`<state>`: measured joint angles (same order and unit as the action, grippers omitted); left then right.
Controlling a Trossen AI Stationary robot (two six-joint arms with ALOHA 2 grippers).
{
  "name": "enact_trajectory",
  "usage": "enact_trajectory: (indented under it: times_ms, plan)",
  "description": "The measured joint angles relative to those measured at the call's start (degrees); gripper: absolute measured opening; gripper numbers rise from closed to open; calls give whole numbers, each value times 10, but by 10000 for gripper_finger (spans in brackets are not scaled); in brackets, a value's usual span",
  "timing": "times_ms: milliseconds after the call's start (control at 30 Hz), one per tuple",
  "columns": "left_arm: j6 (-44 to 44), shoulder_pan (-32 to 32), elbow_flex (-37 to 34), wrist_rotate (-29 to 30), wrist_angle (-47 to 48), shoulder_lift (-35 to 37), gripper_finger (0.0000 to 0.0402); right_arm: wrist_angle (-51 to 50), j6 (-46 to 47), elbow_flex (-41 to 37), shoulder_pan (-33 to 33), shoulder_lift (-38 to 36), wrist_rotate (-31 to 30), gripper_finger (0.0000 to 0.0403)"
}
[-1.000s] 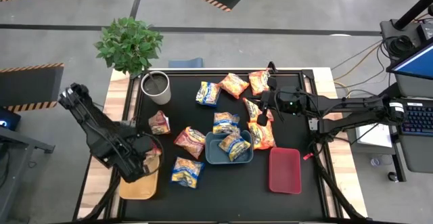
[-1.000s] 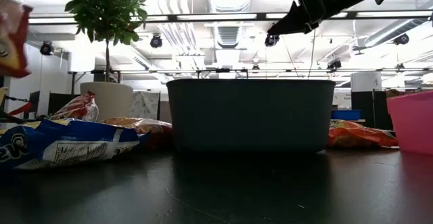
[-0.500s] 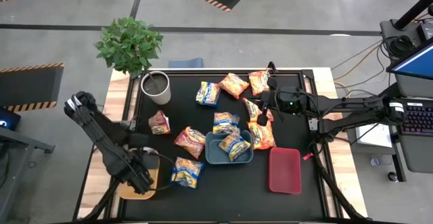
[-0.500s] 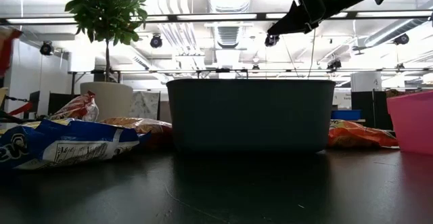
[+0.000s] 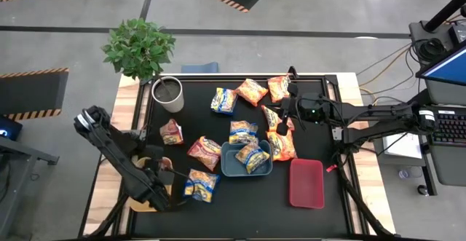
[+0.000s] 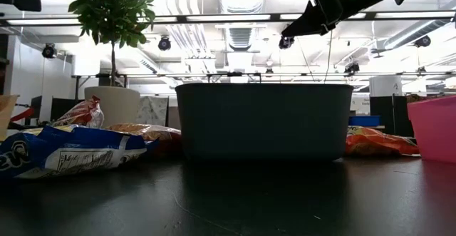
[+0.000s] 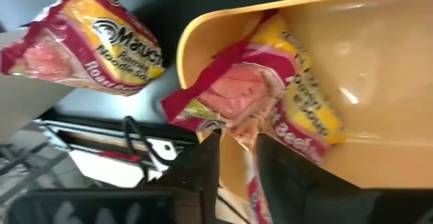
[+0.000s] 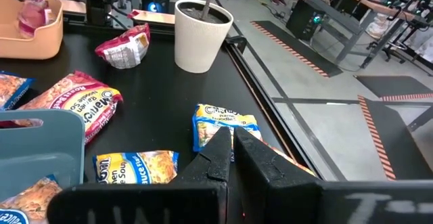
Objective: Sort Maruchan noodles
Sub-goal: Put the top red noodle pack into the yellow bin, then put the top left orange noodle pack into the red bin
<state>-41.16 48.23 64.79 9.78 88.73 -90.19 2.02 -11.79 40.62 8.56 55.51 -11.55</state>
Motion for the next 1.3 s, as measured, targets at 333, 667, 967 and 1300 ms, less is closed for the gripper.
enact_trajectory:
  times_ms: [333, 667, 967, 1300]
  plan:
    - [8, 0, 4, 2, 13, -7, 130, 0, 0, 0, 0, 0, 0, 9]
    - [-22, -30, 150, 154, 8, -6, 128, 0, 32, 0, 0, 0, 0, 9]
    - [261, -99, 203, 287, -186, 39, 85, -40, 170, -3, 0, 7, 0, 9]
    - [527, -196, -31, 233, -571, 206, 35, -66, 258, -24, 10, 80, 1, 9]
